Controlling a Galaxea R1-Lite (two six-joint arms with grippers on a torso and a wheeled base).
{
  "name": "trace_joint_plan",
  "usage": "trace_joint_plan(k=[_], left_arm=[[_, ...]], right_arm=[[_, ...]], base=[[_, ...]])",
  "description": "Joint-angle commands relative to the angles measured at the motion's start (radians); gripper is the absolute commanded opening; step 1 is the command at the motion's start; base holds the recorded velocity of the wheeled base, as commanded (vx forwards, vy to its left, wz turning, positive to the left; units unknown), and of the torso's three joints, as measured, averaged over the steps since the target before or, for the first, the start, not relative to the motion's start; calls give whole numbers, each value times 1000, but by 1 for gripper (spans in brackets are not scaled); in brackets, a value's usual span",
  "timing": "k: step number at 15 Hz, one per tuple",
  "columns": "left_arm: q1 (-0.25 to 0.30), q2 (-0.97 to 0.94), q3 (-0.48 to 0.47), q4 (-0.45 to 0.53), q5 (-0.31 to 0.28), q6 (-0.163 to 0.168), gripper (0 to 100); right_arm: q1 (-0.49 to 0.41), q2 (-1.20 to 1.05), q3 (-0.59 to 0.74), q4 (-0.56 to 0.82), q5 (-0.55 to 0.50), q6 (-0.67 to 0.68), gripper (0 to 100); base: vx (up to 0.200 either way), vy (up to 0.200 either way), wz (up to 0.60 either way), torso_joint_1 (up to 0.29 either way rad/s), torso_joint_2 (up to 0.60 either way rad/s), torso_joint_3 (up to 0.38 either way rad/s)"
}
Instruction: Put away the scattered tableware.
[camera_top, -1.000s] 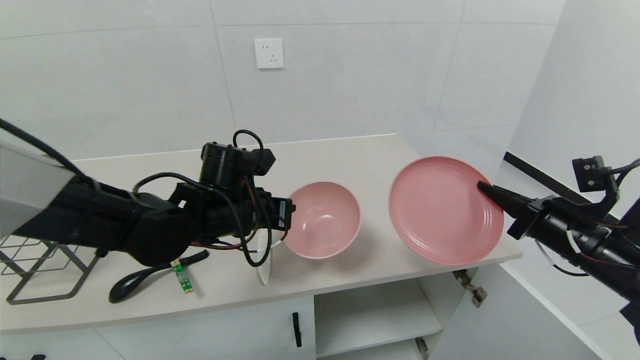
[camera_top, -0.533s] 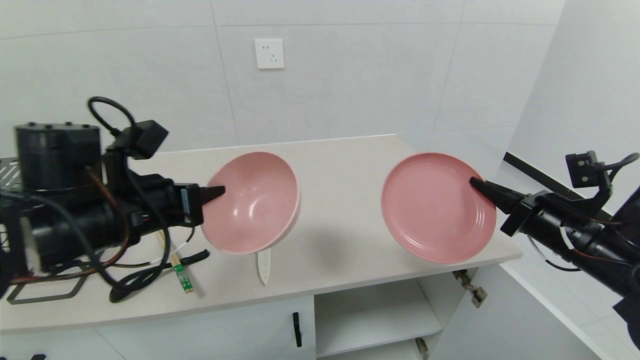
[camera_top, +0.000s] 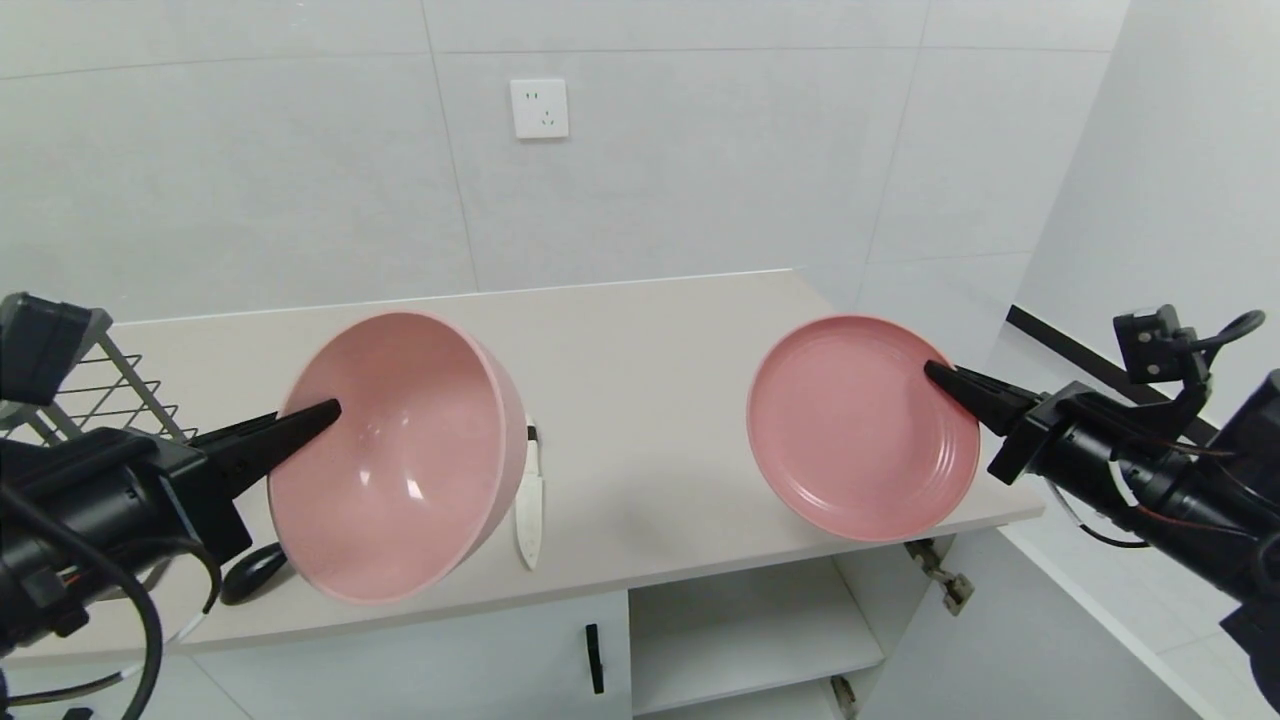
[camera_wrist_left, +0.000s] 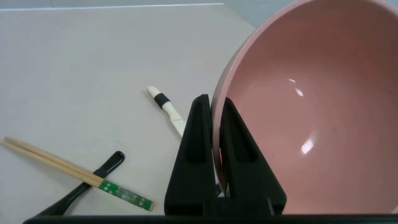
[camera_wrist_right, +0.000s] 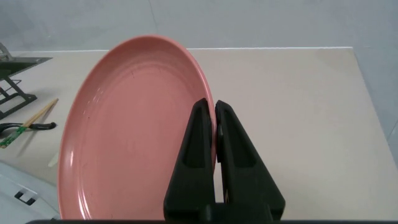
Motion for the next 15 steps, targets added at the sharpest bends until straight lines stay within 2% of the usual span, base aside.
trace_joint_plan(k=[1, 4, 5, 8, 11, 14, 15], left_arm=[[-3, -1, 8, -5, -1, 1, 0], [-5, 9, 12, -6, -1, 5, 0], [-3, 1, 28, -9, 2, 15, 0], [-3, -11, 78, -26, 6, 12, 0], [-3, -5, 85, -22, 11, 13, 0], [-3, 67, 78, -40, 103, 18, 0], [-2, 79, 92, -63, 111, 18, 0]], right_arm=[[5, 4, -1, -1, 1, -2, 0], [17, 0, 5, -1, -1, -8, 0], [20, 0, 5, -1, -6, -10, 0], [25, -5, 2, -1, -7, -10, 0], [75, -37, 20, -1, -49, -10, 0], [143, -98, 55, -1, -179, 1, 0], [144, -103, 58, -1, -211, -1, 0]], base=[[0, 0, 0, 0, 0, 0], [0, 0, 0, 0, 0, 0], [0, 0, 0, 0, 0, 0], [0, 0, 0, 0, 0, 0], [0, 0, 0, 0, 0, 0], [0, 0, 0, 0, 0, 0], [0, 0, 0, 0, 0, 0]])
